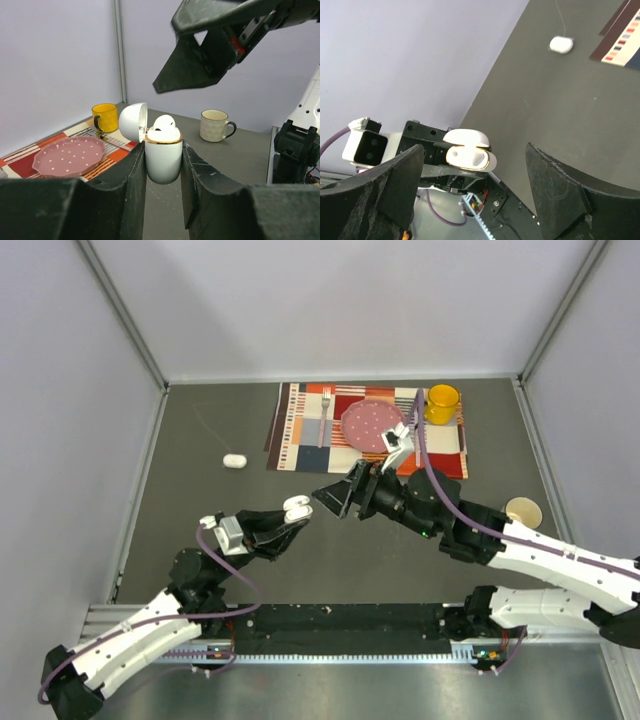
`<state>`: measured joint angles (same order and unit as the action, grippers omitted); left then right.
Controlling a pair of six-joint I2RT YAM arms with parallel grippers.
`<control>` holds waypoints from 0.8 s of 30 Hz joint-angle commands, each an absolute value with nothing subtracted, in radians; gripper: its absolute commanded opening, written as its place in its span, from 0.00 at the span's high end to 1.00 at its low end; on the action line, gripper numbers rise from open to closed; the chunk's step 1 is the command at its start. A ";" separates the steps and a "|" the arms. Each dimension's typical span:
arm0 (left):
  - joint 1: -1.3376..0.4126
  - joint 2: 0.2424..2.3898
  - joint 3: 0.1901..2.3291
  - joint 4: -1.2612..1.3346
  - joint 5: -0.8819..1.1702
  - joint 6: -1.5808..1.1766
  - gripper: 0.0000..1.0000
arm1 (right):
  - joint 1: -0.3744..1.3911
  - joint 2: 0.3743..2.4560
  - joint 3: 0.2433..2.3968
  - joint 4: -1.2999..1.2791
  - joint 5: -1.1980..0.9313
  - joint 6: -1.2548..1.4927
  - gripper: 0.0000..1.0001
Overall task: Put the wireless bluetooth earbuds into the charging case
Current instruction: Adjust the charging case.
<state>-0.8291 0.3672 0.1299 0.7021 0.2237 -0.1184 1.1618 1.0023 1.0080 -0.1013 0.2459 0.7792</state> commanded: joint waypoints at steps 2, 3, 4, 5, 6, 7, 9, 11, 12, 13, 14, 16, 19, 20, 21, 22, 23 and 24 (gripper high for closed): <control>-0.827 0.390 0.193 0.785 0.245 -0.098 1.00 | 1.089 1.048 1.011 -0.097 0.029 0.919 0.19; -0.827 0.393 0.196 0.790 0.247 -0.094 1.00 | 1.086 1.051 1.009 -0.094 0.009 0.929 0.19; -0.827 0.402 0.202 0.792 0.247 -0.092 1.00 | 1.085 1.054 1.008 -0.081 0.005 0.939 0.19; -0.827 0.403 0.204 0.798 0.250 -0.091 1.00 | 1.085 1.058 1.003 -0.074 -0.018 0.942 0.19; -0.827 0.408 0.206 0.804 0.252 -0.091 1.00 | 1.083 1.063 1.000 -0.063 -0.028 0.946 0.19; -0.827 0.416 0.207 0.808 0.252 -0.092 1.00 | 1.083 1.066 0.997 -0.054 -0.044 0.956 0.19; -0.827 0.425 0.209 0.824 0.253 -0.091 1.00 | 1.074 1.080 0.993 -0.038 -0.077 0.974 0.19; -0.827 0.436 0.212 0.836 0.258 -0.089 1.00 | 1.069 1.098 0.988 -0.023 -0.112 1.001 0.19; -0.827 0.437 0.213 0.839 0.259 -0.089 1.00 | 1.066 1.101 0.982 -0.015 -0.120 1.011 0.19; -0.827 0.442 0.213 0.844 0.258 -0.089 1.00 | 1.060 1.109 0.974 -0.008 -0.141 1.020 0.19; -0.827 0.443 0.212 0.847 0.258 -0.089 1.00 | 1.057 1.118 0.971 0.014 -0.155 1.041 0.19; -0.827 0.443 0.213 0.848 0.259 -0.089 1.00 | 1.048 1.127 0.957 0.061 -0.188 1.061 0.23; -0.827 0.440 0.213 0.847 0.258 -0.089 1.00 | 1.042 1.143 0.951 0.089 -0.221 1.088 0.27; -0.827 0.439 0.215 0.845 0.258 -0.089 1.00 | 1.042 1.146 0.951 0.098 -0.224 1.091 0.28; -0.827 0.434 0.215 0.844 0.258 -0.089 1.00 | 1.040 1.149 0.950 0.103 -0.224 1.092 0.29; -0.827 0.433 0.215 0.841 0.258 -0.089 1.00 | 1.037 1.147 0.942 0.112 -0.221 1.097 0.33; -0.827 0.431 0.215 0.839 0.259 -0.090 1.00 | 1.038 1.147 0.937 0.129 -0.221 1.107 0.34; -0.827 0.430 0.215 0.838 0.262 -0.091 1.00 | 1.037 1.146 0.933 0.136 -0.221 1.109 0.36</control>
<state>-0.8291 0.4408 0.1688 0.7780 0.2470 -0.1009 1.0504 1.1503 0.9409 0.0307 -0.1886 1.0714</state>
